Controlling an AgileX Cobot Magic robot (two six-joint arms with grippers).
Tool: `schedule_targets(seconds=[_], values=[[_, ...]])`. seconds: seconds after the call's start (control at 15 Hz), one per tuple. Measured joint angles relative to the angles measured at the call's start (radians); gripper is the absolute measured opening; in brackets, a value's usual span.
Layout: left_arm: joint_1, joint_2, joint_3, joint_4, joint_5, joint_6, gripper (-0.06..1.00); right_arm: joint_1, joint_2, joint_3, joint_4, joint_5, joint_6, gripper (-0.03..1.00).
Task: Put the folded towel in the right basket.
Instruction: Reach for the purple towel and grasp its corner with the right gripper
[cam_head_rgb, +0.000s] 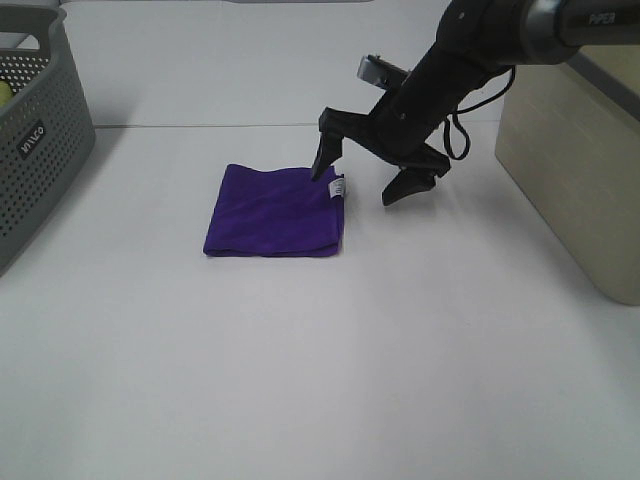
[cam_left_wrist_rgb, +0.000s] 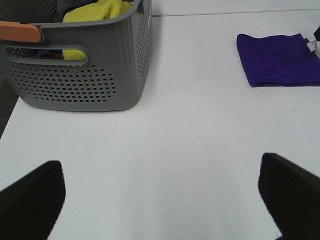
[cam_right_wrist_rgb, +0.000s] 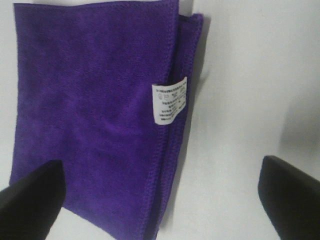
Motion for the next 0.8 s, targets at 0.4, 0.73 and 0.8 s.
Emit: schedule_targets(seconds=[0.4, 0.73, 0.8], values=[[0.000, 0.000, 0.000, -0.001, 0.000, 0.000, 0.99, 0.005, 0.091, -0.082, 0.015, 0.053, -0.009, 0.92], [0.000, 0.000, 0.000, -0.002, 0.000, 0.000, 0.99, 0.069, 0.139, -0.100, 0.122, -0.027, 0.000, 0.78], [0.000, 0.000, 0.000, -0.002, 0.000, 0.000, 0.99, 0.098, 0.147, -0.100, 0.131, -0.070, 0.001, 0.69]])
